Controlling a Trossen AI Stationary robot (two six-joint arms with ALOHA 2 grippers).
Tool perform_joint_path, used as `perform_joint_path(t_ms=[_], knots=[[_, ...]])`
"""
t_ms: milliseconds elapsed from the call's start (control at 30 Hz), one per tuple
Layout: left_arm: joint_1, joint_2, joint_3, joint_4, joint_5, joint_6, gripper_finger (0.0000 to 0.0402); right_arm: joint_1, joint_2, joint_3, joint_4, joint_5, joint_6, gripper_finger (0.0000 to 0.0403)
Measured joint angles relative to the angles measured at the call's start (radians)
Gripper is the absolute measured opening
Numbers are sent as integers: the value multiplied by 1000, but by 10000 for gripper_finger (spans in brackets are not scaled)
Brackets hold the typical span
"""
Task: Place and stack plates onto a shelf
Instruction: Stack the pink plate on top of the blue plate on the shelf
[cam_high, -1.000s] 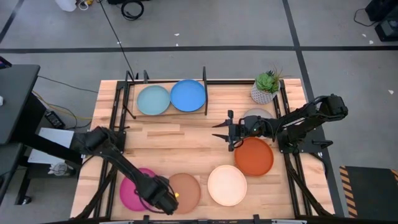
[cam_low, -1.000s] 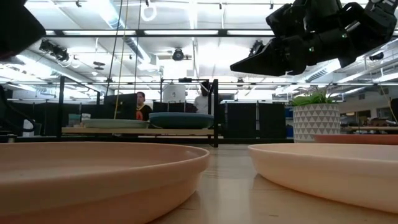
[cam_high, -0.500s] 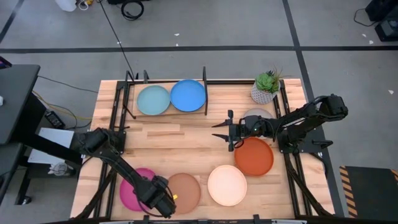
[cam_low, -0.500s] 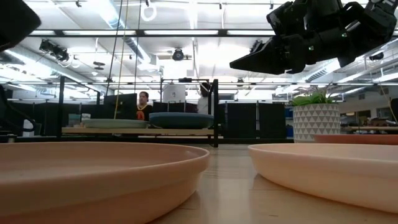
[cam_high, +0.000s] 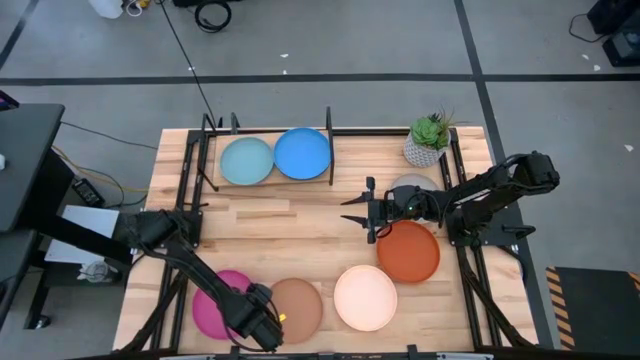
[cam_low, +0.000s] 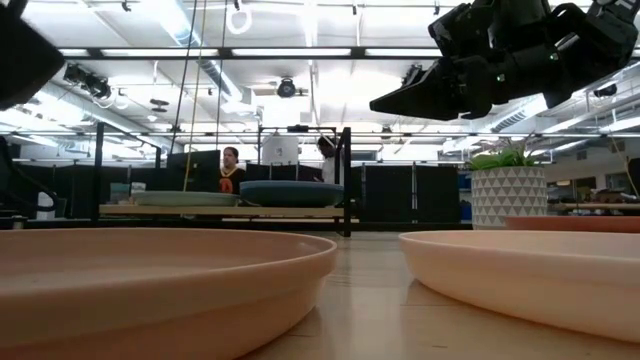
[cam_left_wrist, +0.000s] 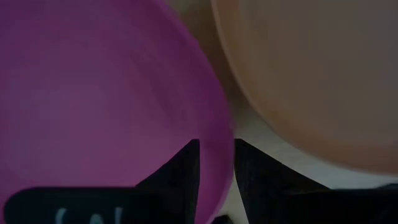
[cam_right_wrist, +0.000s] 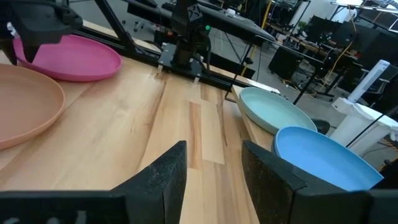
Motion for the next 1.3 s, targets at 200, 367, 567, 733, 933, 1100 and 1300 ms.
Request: perform_joint_path(t_ms=[200, 367, 567, 733, 933, 1100, 1300], knots=[[1, 5, 0, -15, 15, 20, 80, 0, 0, 0, 0, 0, 0, 159], [1, 3, 2, -53, 74, 27, 16, 0, 0, 0, 0, 0, 0, 159], [3, -48, 40, -162, 58, 67, 16, 0, 0, 0, 1, 0, 0, 159], [37, -129, 73, -258, -59, 154, 16, 0, 0, 0, 1, 0, 1, 159], [110, -177, 76, -286, -90, 529, 16, 0, 0, 0, -4, 0, 13, 159], [195, -170, 75, -417, -110, 931, 15, 0, 0, 0, -27, 0, 32, 159], [302, -174, 100, -432, -134, 1268, 17, 0, 0, 0, -81, 6, 68, 159]])
